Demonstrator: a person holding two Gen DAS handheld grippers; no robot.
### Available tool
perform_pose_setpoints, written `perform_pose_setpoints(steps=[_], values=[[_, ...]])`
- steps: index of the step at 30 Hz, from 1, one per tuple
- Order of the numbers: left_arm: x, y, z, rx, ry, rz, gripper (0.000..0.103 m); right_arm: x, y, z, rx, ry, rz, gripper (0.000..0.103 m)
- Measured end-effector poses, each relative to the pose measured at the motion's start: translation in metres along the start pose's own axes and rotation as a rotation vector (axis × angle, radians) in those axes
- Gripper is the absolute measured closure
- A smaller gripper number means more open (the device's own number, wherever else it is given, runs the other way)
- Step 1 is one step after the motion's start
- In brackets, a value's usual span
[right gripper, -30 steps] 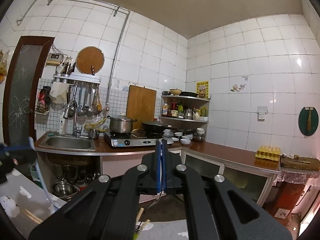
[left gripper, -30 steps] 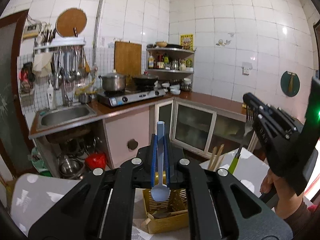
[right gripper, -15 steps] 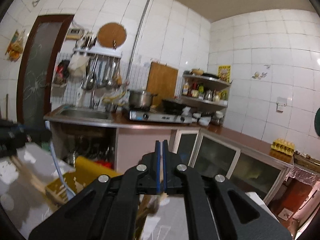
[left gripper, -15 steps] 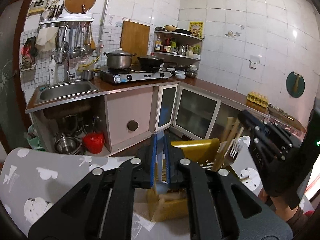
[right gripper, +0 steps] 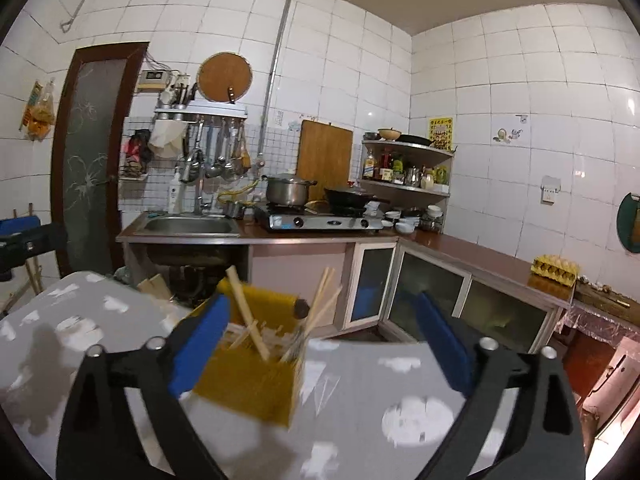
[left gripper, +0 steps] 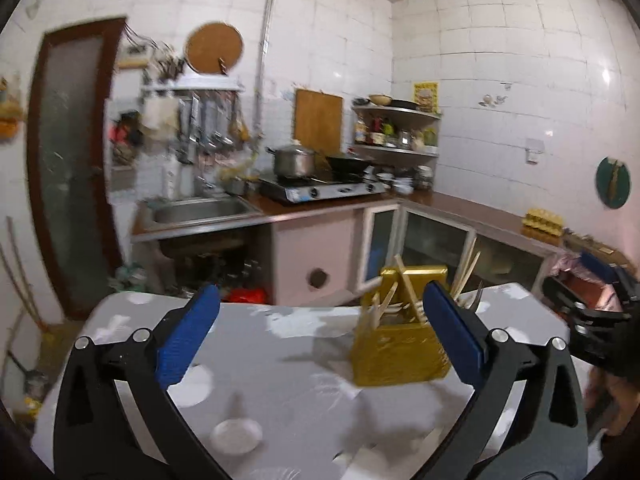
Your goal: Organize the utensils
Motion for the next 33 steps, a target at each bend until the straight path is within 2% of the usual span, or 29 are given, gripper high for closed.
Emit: perform_pose_setpoints(steps=[4,10,15,19,26,33], values=[[-0.036,0.0,0.035,-0.013,-0.02,-0.006,0.005,-0.035,-0.009,0.027,0.041,-0.029,-0.008,0.005],[-0.065,0.004,0.08,-0.014,-0.042,-0.006,0.005,-0.073,-0.013,0.08,0.101,-0.101,0.017,0.004],[-0.085,0.017,0.119,0.034,-0.042,-0.001,0.005,-0.086,-0.016,0.113,0.101,-0.159,0.036,0.004],[-0.093,0.022,0.143,0.047,-0.051,-0.019,0.005,-0.097,-0.018,0.128,0.121,-0.17,0.04,0.004],[-0.1,0.02,0.163,0.077,-0.02,-0.08,0.005,-0.11,-0.022,0.145,0.096,-0.131,0.092,0.004],[-0.109,0.012,0.165,0.054,0.025,-0.121,0.005,-0.114,-0.023,0.144,0.089,-0.104,0.086,0.004]])
Point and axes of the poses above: each gripper's, at about its wrist camera, not at the fingertips, and x roughly the way its jaws point, y to its right, z to its underside, the point moved 3 cm from there along x, roughly the way its jaws point, and after that the axes turned 4 degrees about y, right-handed, at the moved point
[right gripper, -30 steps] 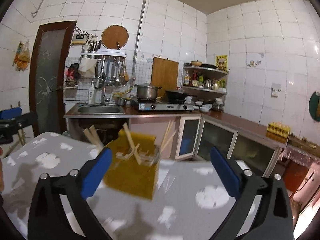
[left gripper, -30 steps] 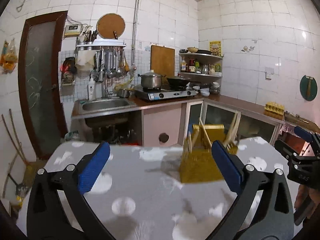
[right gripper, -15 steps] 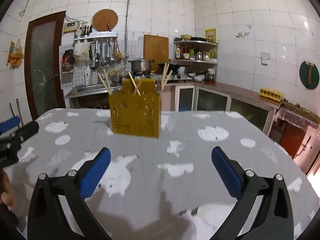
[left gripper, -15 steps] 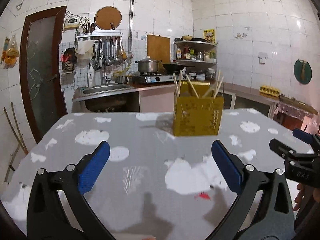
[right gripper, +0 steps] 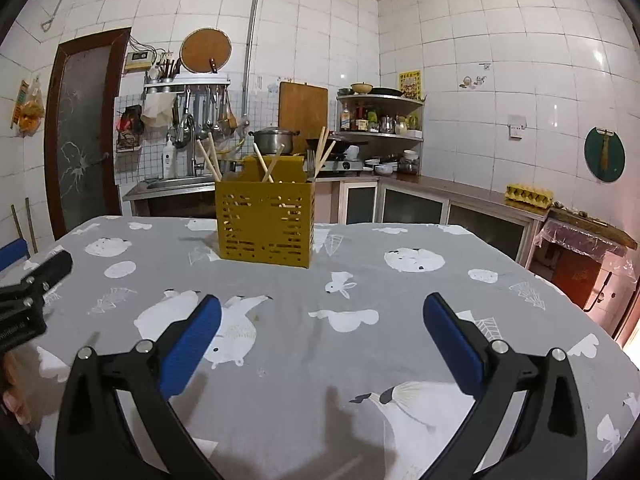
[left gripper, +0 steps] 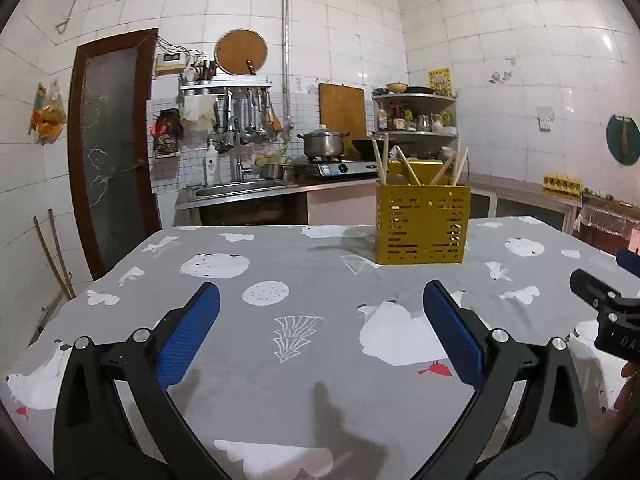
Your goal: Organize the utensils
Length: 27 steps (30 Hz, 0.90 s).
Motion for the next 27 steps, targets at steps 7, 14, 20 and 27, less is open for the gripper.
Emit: perform_pose_setpoints(steps=[7,14,20,27], values=[[-0.0053,-0.0017,-0.0032,-0.011,0.031,-0.017,0.005,-0.0067,0.0053,-0.0012,0.024,0.032,0.02,0.004],[-0.0045,-0.0048,-0.0024,-0.025,0.028,-0.003,0.005,-0.0069,0.0019,-0.0019,0.001,0.034,0.028,0.004],[-0.0026,-0.0059,-0.0009,-0.039,0.017,0.01,0.005,-0.0081,0.0028,-0.0017,0.002,0.042,0.03,0.004],[-0.0021,-0.0052,0.0006,-0.041,0.013,0.023,0.005,-0.0087,0.0041,-0.0015,0.001,0.042,0.03,0.004]])
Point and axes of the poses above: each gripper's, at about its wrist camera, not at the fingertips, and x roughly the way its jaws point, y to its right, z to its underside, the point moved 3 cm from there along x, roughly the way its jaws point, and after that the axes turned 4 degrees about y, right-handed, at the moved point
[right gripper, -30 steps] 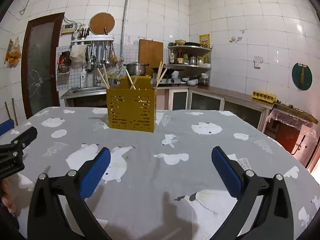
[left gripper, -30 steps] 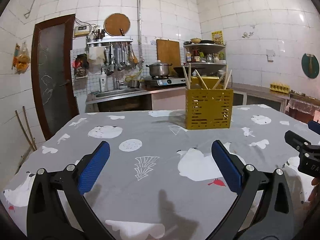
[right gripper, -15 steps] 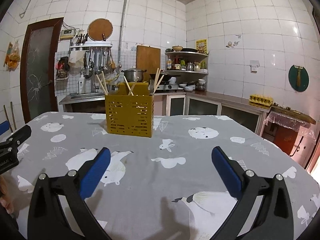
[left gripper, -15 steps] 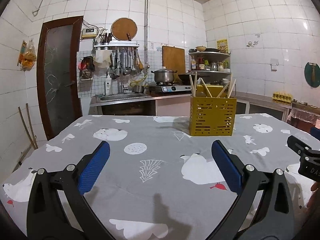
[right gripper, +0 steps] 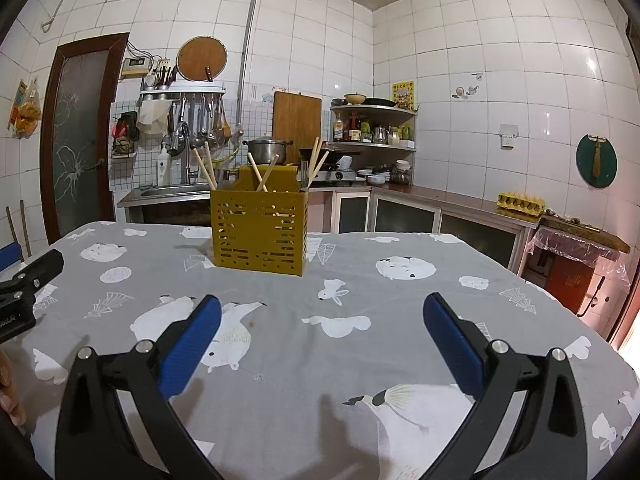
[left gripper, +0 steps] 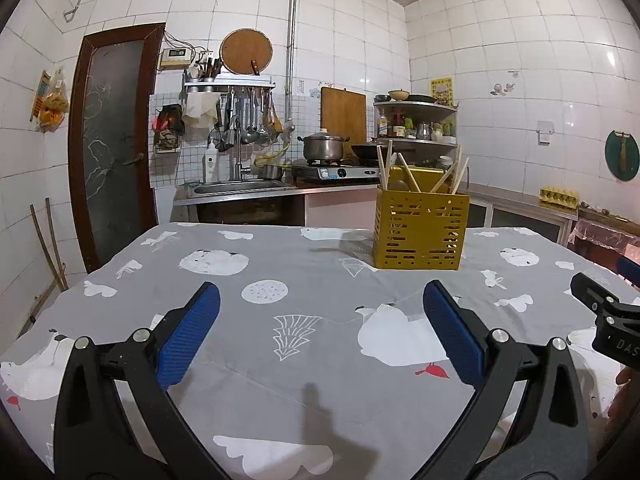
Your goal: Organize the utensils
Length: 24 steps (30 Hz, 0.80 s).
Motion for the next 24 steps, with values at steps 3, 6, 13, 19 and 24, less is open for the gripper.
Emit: perform_pose_setpoints(steps=[3,6,13,19,24], values=[[-0.0008,0.0015,0.0001,0.004,0.004,0.007,0.005,0.0001,0.0002,0.0001,0.0,-0.001,0.0,0.004],[-0.0016,0.0024,0.0004,0.004,0.005,0.007,0.005,-0.0001,0.0003,-0.0001,-0.001,0.001,0.0,0.004],[-0.0015,0.0021,0.0004,0.004,0.005,0.007,0.005,-0.0011,0.0009,-0.0004,0.002,0.003,0.001,0.004],[-0.0023,0.0021,-0.0003,0.003,0.008,0.007,0.005,-0.001,0.0013,-0.0002,0.001,0.003,0.001,0.004],[-0.0022,0.0022,-0.0001,0.003,0.008,0.007,0.005,-0.0016,0.001,-0.0011,0.003,0.004,0.001,0.004]])
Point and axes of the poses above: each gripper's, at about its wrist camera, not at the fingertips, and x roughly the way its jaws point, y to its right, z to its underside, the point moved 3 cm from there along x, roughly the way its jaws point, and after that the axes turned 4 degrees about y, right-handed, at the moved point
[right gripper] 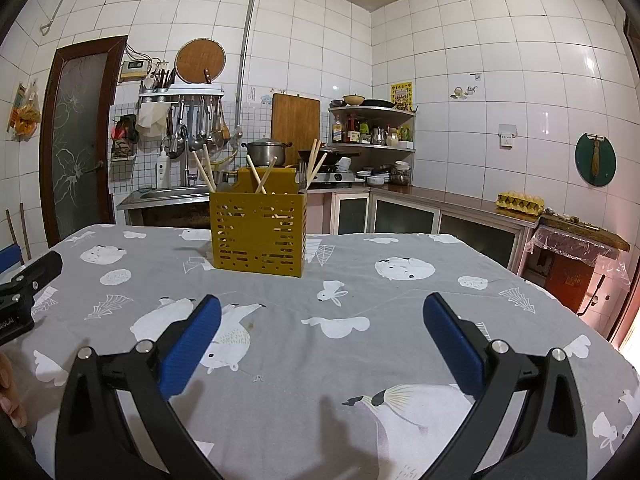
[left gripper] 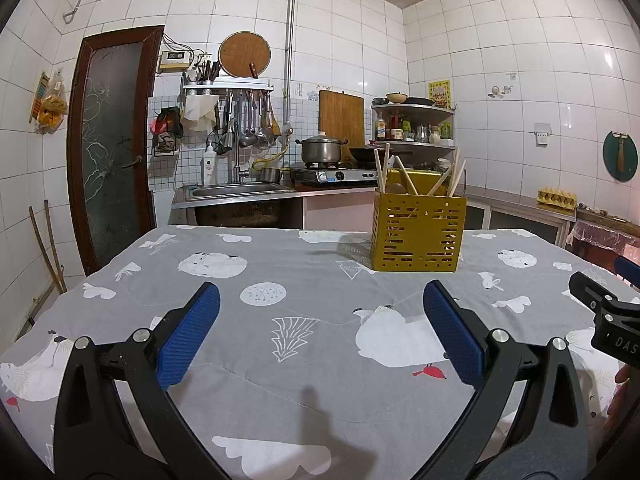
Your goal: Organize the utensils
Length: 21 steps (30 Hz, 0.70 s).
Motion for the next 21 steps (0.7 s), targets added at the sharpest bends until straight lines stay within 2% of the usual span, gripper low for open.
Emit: perform_pose_setpoints(steps=[21], values=[[0.0001,0.0008,0.0004,0.0,0.001,0.0,0.005,-0.0015,-0.0001,-0.0018,0.0,0.005,0.002,0.004]])
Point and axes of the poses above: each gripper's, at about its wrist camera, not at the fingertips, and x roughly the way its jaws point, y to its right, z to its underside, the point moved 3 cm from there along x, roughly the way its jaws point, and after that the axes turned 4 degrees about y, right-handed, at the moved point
